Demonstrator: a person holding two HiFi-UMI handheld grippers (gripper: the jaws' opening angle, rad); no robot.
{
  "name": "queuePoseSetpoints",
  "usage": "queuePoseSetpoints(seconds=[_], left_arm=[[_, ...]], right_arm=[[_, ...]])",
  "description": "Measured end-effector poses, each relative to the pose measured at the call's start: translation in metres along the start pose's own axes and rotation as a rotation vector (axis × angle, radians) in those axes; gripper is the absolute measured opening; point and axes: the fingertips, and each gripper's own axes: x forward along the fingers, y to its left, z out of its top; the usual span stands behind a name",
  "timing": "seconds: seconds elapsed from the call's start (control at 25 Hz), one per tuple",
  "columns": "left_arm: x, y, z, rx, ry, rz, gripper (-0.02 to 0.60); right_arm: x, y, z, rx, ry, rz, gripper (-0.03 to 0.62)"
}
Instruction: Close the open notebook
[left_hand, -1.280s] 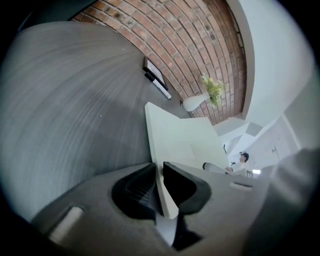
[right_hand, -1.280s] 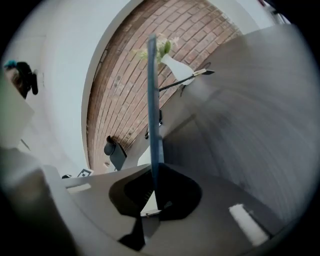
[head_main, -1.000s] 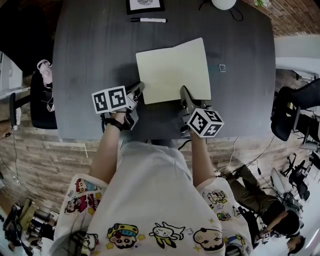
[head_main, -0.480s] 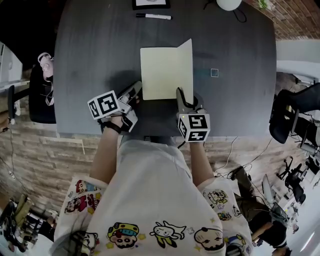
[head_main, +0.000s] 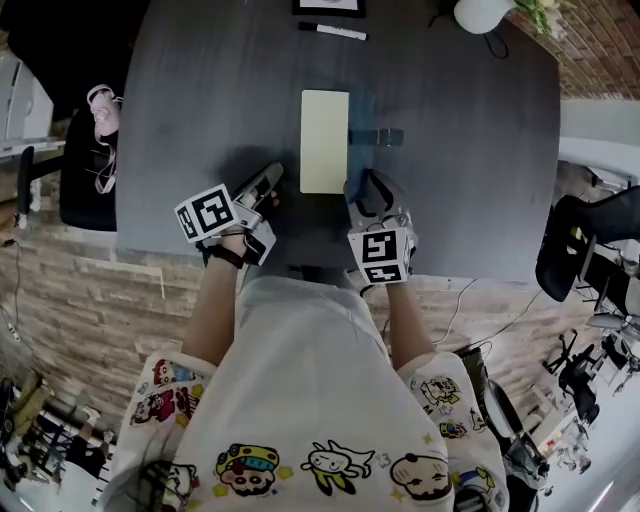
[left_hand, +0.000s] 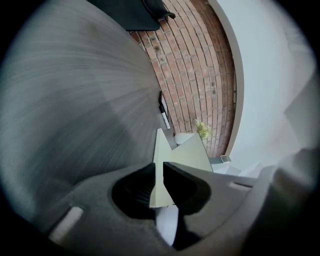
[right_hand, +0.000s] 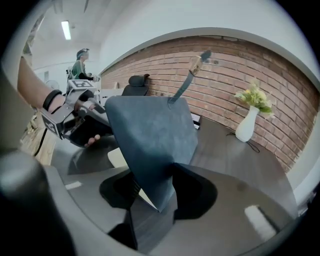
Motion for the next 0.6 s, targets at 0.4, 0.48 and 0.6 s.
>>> queuePoseSetpoints(seconds=[0.4, 0.48, 0.6], left_arm=[[-0.026, 0.007, 0.008, -0.009, -0.058, 0.006, 0.046], [-0.026, 0.006, 0.008, -0.007, -0.063, 0.006, 0.046], [-0.029, 0.005, 0.009, 0.01, -0.063, 0.021, 0.046]], right_arm=[[0.012, 0.026, -0.012, -0.241, 0.102, 0.122, 0.245], [0.012, 0.027, -0.014, -0.246, 0.122, 0.16, 0.244], [0.012, 0.037, -0.019, -0.279, 0.19, 0.253, 0.27]])
